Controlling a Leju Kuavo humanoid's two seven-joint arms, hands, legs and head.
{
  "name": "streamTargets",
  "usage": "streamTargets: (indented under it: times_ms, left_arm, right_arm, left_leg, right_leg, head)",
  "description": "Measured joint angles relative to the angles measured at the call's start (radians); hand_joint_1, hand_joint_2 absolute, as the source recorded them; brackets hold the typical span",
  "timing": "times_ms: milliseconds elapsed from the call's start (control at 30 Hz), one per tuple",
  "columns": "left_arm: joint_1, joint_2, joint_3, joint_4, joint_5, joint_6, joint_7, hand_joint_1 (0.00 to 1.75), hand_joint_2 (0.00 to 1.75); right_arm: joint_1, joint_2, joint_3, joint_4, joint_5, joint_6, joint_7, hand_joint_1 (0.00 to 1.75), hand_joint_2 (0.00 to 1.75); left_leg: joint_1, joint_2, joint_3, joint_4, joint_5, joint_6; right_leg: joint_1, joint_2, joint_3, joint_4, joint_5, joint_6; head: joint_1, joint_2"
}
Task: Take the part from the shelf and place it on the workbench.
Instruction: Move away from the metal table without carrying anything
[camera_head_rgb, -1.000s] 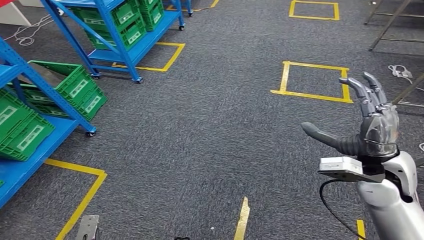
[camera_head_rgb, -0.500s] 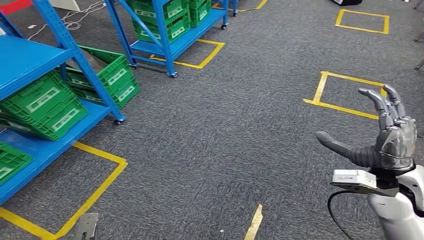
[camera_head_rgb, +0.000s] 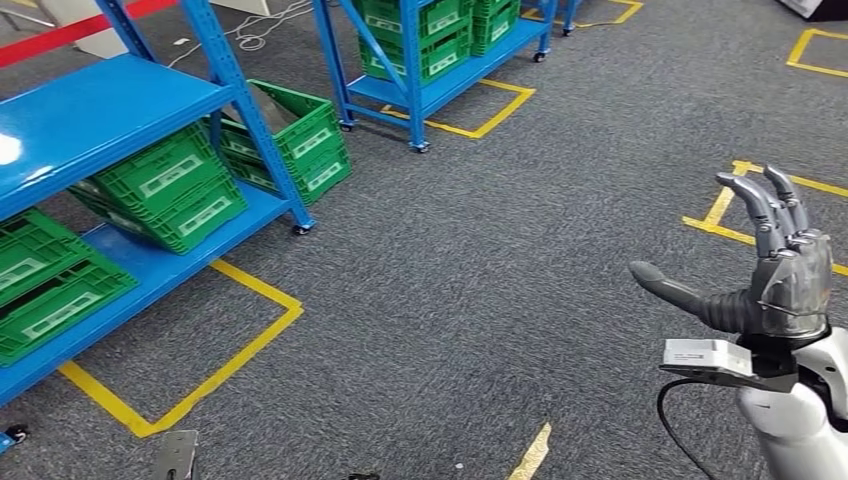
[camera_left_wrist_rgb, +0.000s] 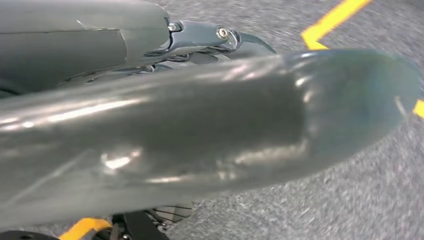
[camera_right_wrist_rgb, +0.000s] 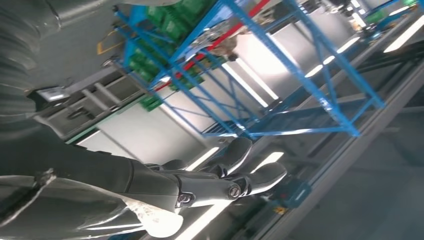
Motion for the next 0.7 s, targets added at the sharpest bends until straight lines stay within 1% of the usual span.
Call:
streamTargets:
  times_ms: [33,67,100,133,167,200,233,267,300,333,367,400,433,467,500,533,567,600,633,667,700]
  left_arm:
    - [0.0,0.0,0.0,0.0,0.001,0.0,-0.001,0.0,0.0]
    - [-0.001,0.001,0.0,0.0,0.001,0.0,-0.001,0.0,0.0]
    - [-0.003,0.002,0.0,0.0,0.001,0.0,-0.003,0.0,0.0]
    - [-0.005,0.002,0.0,0.0,0.001,0.0,-0.003,0.0,0.0]
    - [-0.007,0.003,0.0,0.0,0.001,0.0,-0.004,0.0,0.0]
    - [-0.008,0.003,0.0,0.0,0.001,-0.001,-0.005,0.0,0.0]
    - [-0.007,0.003,0.0,0.0,0.001,-0.001,-0.005,0.0,0.0]
    - [-0.007,0.002,0.0,0.0,0.001,-0.001,-0.005,0.0,0.0]
    - [-0.008,0.002,0.0,0.0,0.001,0.0,-0.006,0.0,0.0]
    - [-0.011,0.001,0.0,0.0,0.001,-0.001,-0.006,0.0,0.0]
    - [-0.013,0.0,0.0,0.0,0.001,-0.002,-0.007,0.0,0.0]
    - [-0.015,0.0,0.0,0.0,0.001,-0.003,-0.007,0.0,0.0]
    - [-0.015,-0.001,0.0,0.0,0.001,-0.004,-0.007,0.0,0.0]
    - [-0.014,-0.002,0.0,0.0,0.001,-0.005,-0.007,0.0,0.0]
    - [-0.014,-0.002,0.0,0.0,0.001,-0.005,-0.007,0.0,0.0]
    - [-0.013,-0.003,0.0,0.0,0.001,-0.005,-0.007,0.0,0.0]
    - [-0.013,-0.003,0.0,0.0,0.001,-0.004,-0.007,0.0,0.0]
    - [-0.014,-0.002,0.0,0.0,0.001,-0.004,-0.007,0.0,0.0]
    - [-0.015,-0.002,0.0,0.0,0.0,-0.004,-0.007,0.0,0.0]
    - [-0.015,-0.002,0.0,0.0,0.0,-0.004,-0.007,0.0,0.0]
    - [-0.014,-0.002,0.0,0.0,0.0,-0.004,-0.007,0.0,0.0]
  right_arm:
    - [-0.002,0.0,0.0,0.0,0.001,0.002,0.0,0.0,1.75]
    - [-0.006,0.0,0.0,0.0,0.003,0.003,0.0,0.0,1.75]
    - [-0.01,0.0,0.001,0.0,0.004,0.006,0.0,0.0,1.75]
    - [-0.015,-0.001,0.002,0.0,0.006,0.01,0.0,0.0,1.75]
    - [-0.02,-0.001,0.003,0.0,0.007,0.013,0.001,0.0,1.75]
    - [-0.027,-0.001,0.004,0.0,0.008,0.016,0.001,0.0,1.75]
    - [-0.034,-0.001,0.006,0.0,0.008,0.019,0.002,0.0,1.75]
    - [-0.041,-0.002,0.007,0.0,0.009,0.021,0.002,0.0,1.75]
    - [-0.047,-0.003,0.008,0.0,0.009,0.023,0.002,0.0,1.75]
    - [-0.051,-0.006,0.01,0.0,0.009,0.025,0.002,0.0,1.75]
    - [-0.053,-0.008,0.012,0.0,0.01,0.026,0.002,0.0,1.75]
    - [-0.053,-0.01,0.014,0.001,0.01,0.026,0.002,0.0,1.75]
    - [-0.053,-0.011,0.016,0.002,0.01,0.027,0.003,0.0,1.75]
    - [-0.053,-0.012,0.018,0.003,0.01,0.027,0.004,0.0,1.75]
    - [-0.054,-0.012,0.019,0.004,0.01,0.027,0.004,0.0,1.75]
    - [-0.055,-0.013,0.02,0.004,0.01,0.027,0.004,0.0,1.75]
    - [-0.057,-0.013,0.022,0.004,0.01,0.027,0.004,0.0,1.75]
    - [-0.058,-0.014,0.023,0.005,0.01,0.028,0.005,0.0,1.75]
    - [-0.06,-0.016,0.025,0.005,0.01,0.029,0.005,0.0,1.75]
    - [-0.061,-0.017,0.027,0.006,0.01,0.031,0.006,0.0,1.75]
    - [-0.062,-0.019,0.029,0.007,0.011,0.033,0.006,0.0,1.75]
  left_leg:
    - [-0.001,0.008,0.032,-0.061,0.034,0.003]
    - [-0.005,0.028,0.067,-0.128,0.06,0.008]
    - [-0.01,0.047,0.094,-0.184,0.076,0.014]
    - [-0.015,0.062,0.11,-0.219,0.082,0.02]
    - [-0.019,0.069,0.115,-0.233,0.079,0.025]
    - [-0.021,0.061,0.113,-0.237,0.08,0.03]
    - [-0.018,0.051,0.114,-0.241,0.082,0.035]
    - [-0.016,0.041,0.117,-0.246,0.085,0.04]
    - [-0.012,0.031,0.119,-0.251,0.088,0.046]
    - [-0.009,0.02,0.122,-0.254,0.09,0.05]
    - [-0.009,0.01,0.121,-0.255,0.09,0.053]
    - [-0.008,-0.002,0.121,-0.254,0.09,0.055]
    - [-0.008,-0.015,0.121,-0.253,0.09,0.055]
    - [-0.008,-0.027,0.121,-0.252,0.09,0.055]
    - [-0.007,-0.04,0.121,-0.25,0.089,0.055]
    - [-0.005,-0.053,0.122,-0.247,0.088,0.052]
    - [-0.003,-0.065,0.121,-0.243,0.085,0.048]
    - [-0.003,-0.077,0.117,-0.236,0.083,0.043]
    - [-0.002,-0.088,0.111,-0.231,0.082,0.037]
    - [-0.002,-0.099,0.105,-0.228,0.083,0.031]
    - [-0.001,-0.111,0.1,-0.226,0.086,0.026]
  right_leg:
    - [0.001,-0.011,0.003,0.0,-0.002,0.001]
    - [0.002,-0.021,0.006,0.0,-0.004,0.004]
    - [0.005,-0.03,0.008,0.001,-0.007,0.007]
    - [0.007,-0.039,0.009,0.001,-0.009,0.011]
    - [0.009,-0.048,0.009,0.001,-0.011,0.015]
    - [0.01,-0.058,0.011,0.0,-0.012,0.02]
    - [0.009,-0.063,0.01,0.0,-0.015,0.025]
    - [0.007,-0.053,0.009,0.006,-0.023,0.03]
    - [0.006,-0.032,-0.002,0.03,-0.04,0.034]
    - [0.004,-0.005,-0.024,0.077,-0.066,0.037]
    - [0.003,0.021,-0.054,0.14,-0.097,0.039]
    - [0.003,0.035,-0.09,0.21,-0.125,0.041]
    - [0.002,0.041,-0.119,0.262,-0.14,0.042]
    - [0.002,0.043,-0.134,0.281,-0.135,0.043]
    - [0.001,0.046,-0.13,0.262,-0.111,0.044]
    - [-0.001,0.053,-0.107,0.206,-0.071,0.046]
    - [-0.006,0.074,-0.077,0.139,-0.038,0.048]
    - [-0.011,0.1,-0.047,0.078,-0.015,0.048]
    - [-0.014,0.121,-0.027,0.039,-0.005,0.047]
    - [-0.015,0.135,-0.018,0.025,-0.008,0.045]
    - [-0.014,0.132,-0.015,0.022,-0.009,0.04]
  head:
    - [0.0,0.0]
    - [0.0,0.0]
    - [0.0,0.0]
    - [0.001,0.0]
    - [0.001,0.0]
    - [0.001,0.0]
    - [0.0,0.0]
    - [0.001,0.0]
    - [0.003,0.0]
    - [0.005,0.0]
    - [0.008,0.0]
    - [0.009,0.0]
    - [0.009,0.0]
    - [0.009,0.0]
    - [0.009,0.0]
    - [0.009,0.0]
    - [0.009,0.0]
    - [0.009,0.0]
    - [0.009,0.0]
    - [0.008,0.0]
    - [0.008,0.0]
